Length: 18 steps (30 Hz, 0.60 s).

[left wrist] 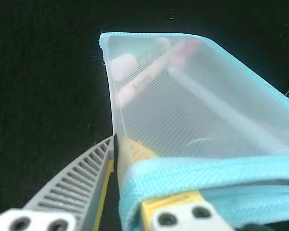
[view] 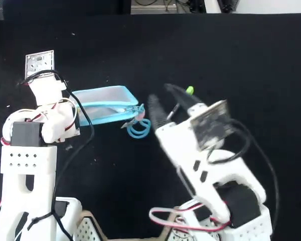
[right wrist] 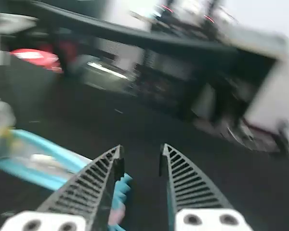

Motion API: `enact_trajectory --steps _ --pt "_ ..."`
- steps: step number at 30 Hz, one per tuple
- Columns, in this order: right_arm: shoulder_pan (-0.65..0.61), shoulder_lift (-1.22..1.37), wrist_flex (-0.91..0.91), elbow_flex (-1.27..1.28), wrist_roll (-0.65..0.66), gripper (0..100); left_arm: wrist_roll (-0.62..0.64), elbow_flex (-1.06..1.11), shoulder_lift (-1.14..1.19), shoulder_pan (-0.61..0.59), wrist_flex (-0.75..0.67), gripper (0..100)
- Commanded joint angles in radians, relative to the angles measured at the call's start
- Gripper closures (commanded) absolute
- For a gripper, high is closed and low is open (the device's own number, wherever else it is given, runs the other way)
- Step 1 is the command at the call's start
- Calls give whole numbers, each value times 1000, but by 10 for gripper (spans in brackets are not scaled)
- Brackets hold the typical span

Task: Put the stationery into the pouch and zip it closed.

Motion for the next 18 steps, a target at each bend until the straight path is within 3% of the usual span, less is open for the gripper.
enact_trajectory --steps 1,10,18 --pt "157 15 23 -4 -72 875 -6 -4 -2 -1 -8 966" --pt "358 19 -74 225 -195 875 -6 -2 -2 -1 -8 966" --pt "371 344 -212 222 -276 875 -6 -2 -2 -1 -8 966"
